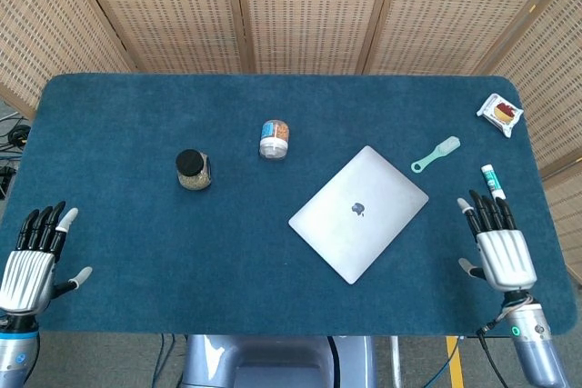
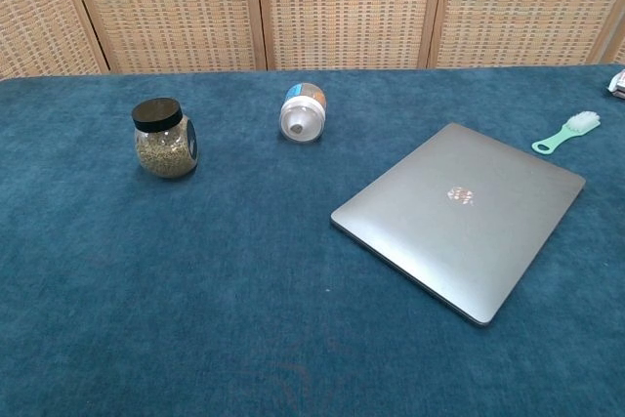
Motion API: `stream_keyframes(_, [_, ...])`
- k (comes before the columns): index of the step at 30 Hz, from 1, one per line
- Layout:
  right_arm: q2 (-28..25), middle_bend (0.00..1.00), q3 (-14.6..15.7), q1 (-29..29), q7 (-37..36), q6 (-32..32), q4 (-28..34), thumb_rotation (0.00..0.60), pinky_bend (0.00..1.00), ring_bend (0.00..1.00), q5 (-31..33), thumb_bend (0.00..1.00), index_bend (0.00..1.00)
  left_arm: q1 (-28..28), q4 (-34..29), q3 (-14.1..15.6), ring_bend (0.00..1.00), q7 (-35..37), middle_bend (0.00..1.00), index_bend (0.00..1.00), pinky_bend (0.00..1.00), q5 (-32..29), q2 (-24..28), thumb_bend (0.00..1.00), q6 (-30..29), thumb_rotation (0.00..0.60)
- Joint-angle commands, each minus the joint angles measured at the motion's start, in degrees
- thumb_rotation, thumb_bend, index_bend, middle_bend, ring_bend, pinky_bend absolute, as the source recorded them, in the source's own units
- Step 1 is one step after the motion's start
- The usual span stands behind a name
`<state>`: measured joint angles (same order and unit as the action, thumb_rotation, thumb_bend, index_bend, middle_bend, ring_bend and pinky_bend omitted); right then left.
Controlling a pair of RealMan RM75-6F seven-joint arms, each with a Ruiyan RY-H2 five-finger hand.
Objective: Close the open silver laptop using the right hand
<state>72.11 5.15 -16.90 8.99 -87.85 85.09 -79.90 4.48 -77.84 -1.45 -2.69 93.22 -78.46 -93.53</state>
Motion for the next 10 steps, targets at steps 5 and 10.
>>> stream_keyframes(5, [2.83,0.0,0.35,4.58,-5.22,-4.39,-5.6,0.6,0.0,0.0,-3.68,0.13,0.0,0.03,0.24,-0.04,0.0,0.82,0.0,0.0,0.0,0.35,-0.09,0.01,-0.45,0.6])
stream_keyframes(10, [2.71,0.0,-0.02,5.7,-6.92,-5.43,-6.78,0.6,0.0,0.0,-5.48,0.13,0.0,-0.15,0.48,-0.07,0.0,0.92,0.0,0.0,0.0,0.65,-0.15,0.01,-1.14,0.6])
